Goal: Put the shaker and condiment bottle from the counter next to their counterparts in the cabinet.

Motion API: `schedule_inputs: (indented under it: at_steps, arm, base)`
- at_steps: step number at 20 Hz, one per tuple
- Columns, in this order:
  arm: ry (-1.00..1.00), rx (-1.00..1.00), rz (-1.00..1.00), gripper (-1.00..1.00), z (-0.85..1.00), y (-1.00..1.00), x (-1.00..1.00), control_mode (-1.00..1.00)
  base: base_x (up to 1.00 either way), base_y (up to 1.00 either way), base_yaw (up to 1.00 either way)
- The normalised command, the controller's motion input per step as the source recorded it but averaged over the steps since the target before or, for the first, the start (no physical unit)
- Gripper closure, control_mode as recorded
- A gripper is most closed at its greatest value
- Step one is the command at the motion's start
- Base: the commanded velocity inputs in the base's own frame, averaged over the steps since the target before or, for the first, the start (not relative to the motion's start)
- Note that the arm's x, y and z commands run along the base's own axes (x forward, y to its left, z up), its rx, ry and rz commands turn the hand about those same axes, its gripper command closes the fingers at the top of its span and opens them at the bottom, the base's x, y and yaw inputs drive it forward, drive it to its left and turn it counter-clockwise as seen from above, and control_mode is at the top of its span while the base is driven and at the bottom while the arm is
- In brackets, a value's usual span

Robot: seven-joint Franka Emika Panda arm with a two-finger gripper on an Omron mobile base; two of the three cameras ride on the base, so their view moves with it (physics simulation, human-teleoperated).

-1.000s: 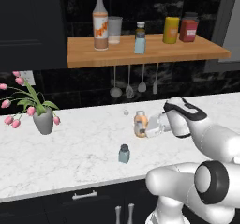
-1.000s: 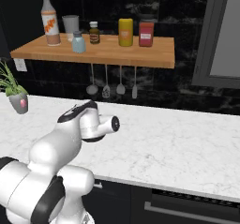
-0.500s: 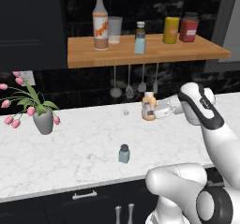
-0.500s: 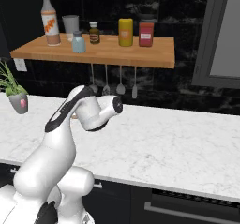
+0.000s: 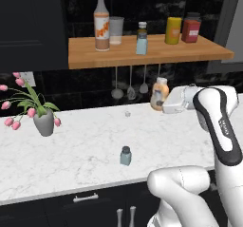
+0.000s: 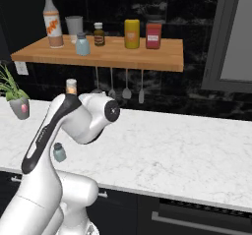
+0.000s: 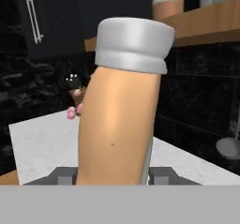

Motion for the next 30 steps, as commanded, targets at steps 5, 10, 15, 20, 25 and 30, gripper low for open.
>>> schedule_inputs:
  at_steps: [5,10,15,20,25,30]
  arm:
    - [-0.14,0.02,-0.19,1.00,0.73,0.26,-0.28,-1.00]
    - [-0.10,0.03,-0.06,1.00,0.71,0.44,-0.10,-1.00]
    - [0.01,0.00,-0.10,1.00,0.72,0.15,-0.01,-1.00]
    - [0.14,-0.02,-0.11,1.00,0.56,0.00,0.00,-1.00]
    - [0.05,-0.03,-0.04,1.00,0.04,0.00,0.00,-1.00]
    - [0.00,0.00,-0.01,1.00,0.11,0.21,0.11,-1.00]
  base:
    - [0.00,0.00,0.00]
    - [0.00,0.00,0.00]
    - [0.00,0.00,0.00]
    - [0.00,0.00,0.00]
    - [0.00,0.00,0.00]
    - [0.00,0.00,0.00]
